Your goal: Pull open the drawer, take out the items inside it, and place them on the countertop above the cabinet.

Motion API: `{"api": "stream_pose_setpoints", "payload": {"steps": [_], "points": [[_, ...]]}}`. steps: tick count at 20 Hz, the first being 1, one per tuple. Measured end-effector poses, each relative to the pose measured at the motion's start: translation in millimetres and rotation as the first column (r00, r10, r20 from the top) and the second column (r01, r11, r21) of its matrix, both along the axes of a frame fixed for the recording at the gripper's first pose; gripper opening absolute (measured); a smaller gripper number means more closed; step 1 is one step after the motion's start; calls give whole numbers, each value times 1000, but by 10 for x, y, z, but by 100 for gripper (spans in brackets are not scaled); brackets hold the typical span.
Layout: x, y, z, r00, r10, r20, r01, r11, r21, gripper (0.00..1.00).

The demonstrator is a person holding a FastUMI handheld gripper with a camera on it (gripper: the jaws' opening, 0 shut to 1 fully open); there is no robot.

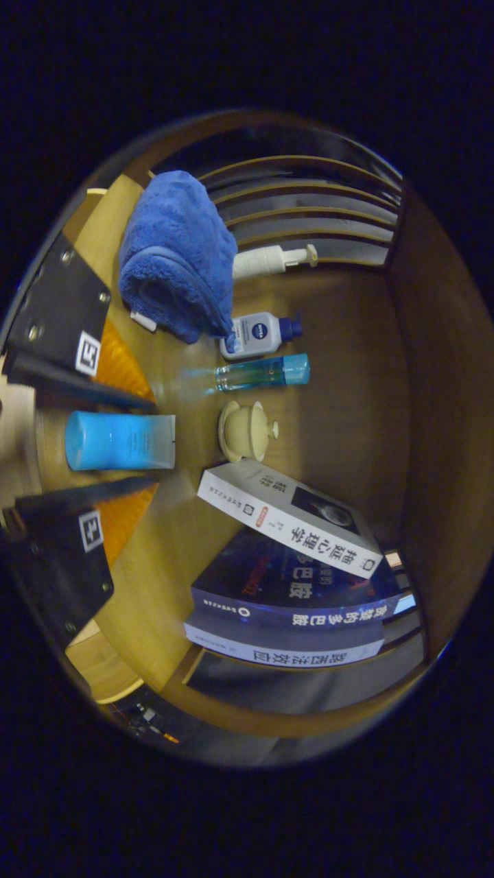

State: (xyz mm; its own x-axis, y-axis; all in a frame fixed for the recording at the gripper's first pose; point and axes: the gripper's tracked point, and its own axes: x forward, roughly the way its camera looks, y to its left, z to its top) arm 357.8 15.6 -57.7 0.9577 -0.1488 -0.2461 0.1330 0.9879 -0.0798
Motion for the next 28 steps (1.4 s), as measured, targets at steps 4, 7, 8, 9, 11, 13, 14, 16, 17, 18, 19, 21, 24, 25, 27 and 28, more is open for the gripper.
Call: {"api": "stream_pose_setpoints", "payload": {"steps": [4, 7, 8, 9, 11, 13, 14, 16, 17, 18, 19, 21, 24, 25, 27, 28], "points": [[-308, 54, 274, 999, 17, 32, -16, 999, -29, 93], [-595, 93, 483, 996, 48, 70, -42, 995, -93, 100], [-697, 129, 539, 995, 65, 76, -57, 993, -107, 100], [-820, 150, 597, 993, 80, 84, -70, 990, -122, 100], [-1057, 165, 710, 990, 95, 108, -77, 984, -161, 100], [-1316, 228, 807, 985, 104, 134, -80, 982, -172, 100], [-1455, 280, 846, 983, 121, 140, -96, 979, -178, 100], [-1715, 286, 960, 978, 122, 169, -89, 978, -189, 100], [-1849, 300, 1004, 976, 116, 185, -82, 980, -180, 100], [-1990, 323, 1029, 975, 109, 195, -76, 983, -168, 99], [-2123, 347, 1035, 975, 115, 192, -84, 983, -164, 99], [-2391, 344, 1053, 974, 110, 200, -79, 985, -156, 98], [-2778, 287, 1020, 976, 83, 203, -60, 992, -115, 98], [-2887, 294, 995, 977, 80, 200, -63, 994, -93, 98], [-3111, 308, 855, 978, 97, 183, -87, 994, -62, 98], [-3224, 280, 730, 982, 90, 169, -84, 996, -43, 98]]}}
